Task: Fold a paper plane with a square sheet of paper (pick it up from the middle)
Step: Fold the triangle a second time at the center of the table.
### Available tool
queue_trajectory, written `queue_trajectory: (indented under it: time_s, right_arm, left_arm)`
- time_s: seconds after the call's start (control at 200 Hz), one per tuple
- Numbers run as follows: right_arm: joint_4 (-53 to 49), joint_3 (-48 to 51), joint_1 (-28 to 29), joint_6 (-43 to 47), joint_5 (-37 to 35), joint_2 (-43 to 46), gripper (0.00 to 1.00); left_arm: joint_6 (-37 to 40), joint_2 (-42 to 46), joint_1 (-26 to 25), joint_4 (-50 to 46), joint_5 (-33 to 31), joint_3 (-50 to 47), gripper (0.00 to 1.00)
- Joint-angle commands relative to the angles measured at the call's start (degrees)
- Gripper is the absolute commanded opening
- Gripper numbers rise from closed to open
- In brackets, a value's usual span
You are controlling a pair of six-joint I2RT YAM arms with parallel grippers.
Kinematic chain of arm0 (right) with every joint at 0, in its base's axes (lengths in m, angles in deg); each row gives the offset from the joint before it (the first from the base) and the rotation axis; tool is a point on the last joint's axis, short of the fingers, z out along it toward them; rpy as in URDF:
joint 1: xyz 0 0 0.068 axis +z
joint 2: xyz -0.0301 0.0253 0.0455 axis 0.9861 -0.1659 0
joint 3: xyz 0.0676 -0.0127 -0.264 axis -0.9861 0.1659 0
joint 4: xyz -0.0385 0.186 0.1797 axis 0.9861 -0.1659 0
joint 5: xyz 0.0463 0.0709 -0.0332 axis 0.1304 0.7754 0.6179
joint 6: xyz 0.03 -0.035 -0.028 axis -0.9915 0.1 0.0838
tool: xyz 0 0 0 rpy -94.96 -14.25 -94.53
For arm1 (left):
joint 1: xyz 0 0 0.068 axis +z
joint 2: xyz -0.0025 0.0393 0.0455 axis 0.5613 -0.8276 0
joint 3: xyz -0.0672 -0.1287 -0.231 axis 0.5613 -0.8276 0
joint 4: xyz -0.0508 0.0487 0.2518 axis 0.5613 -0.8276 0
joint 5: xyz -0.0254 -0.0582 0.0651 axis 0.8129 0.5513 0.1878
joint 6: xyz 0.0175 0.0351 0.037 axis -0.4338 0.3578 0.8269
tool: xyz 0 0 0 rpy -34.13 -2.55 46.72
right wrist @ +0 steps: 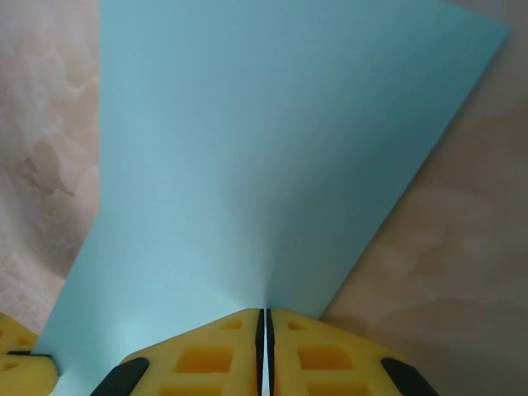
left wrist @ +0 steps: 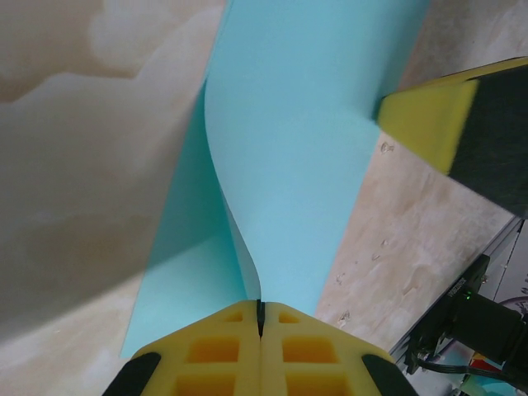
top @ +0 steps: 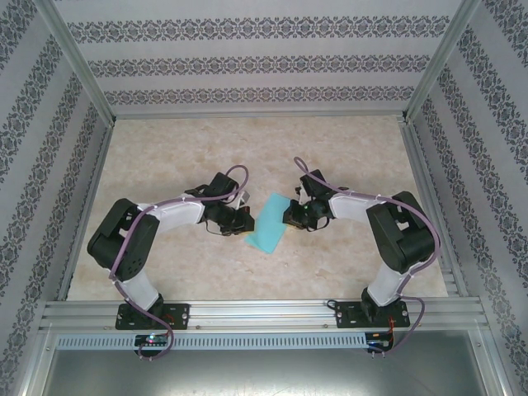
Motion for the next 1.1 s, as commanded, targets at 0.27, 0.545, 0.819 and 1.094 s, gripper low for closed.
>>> queue_trajectory:
  time_s: [0.27, 0.545, 0.819, 1.094]
  right_arm:
    - [-0.81, -1.23, 0.74, 2.29, -1.04, -1.78, 0.10]
    - [-0.11, -0.73, 0.74, 2.70, -0.33, -1.20, 0.10]
    - [0.41, -0.60, 0.74, 2.64, 0.03, -0.98, 0.10]
    - [0.67, -0.21, 0.74, 2.56, 0.03, -0.84, 0.10]
  left_arm:
    - [1.40, -4.49, -2.80, -1.76, 0.19, 5.19, 0.05]
    - [1.63, -7.84, -3.99, -1.80, 0.48, 8.28, 0.05]
    - [1.72, -10.58, -4.65, -1.71, 0.48, 10.73, 0.05]
    - [1.05, -12.46, -5.22, -1.32, 0.13, 13.05, 0.05]
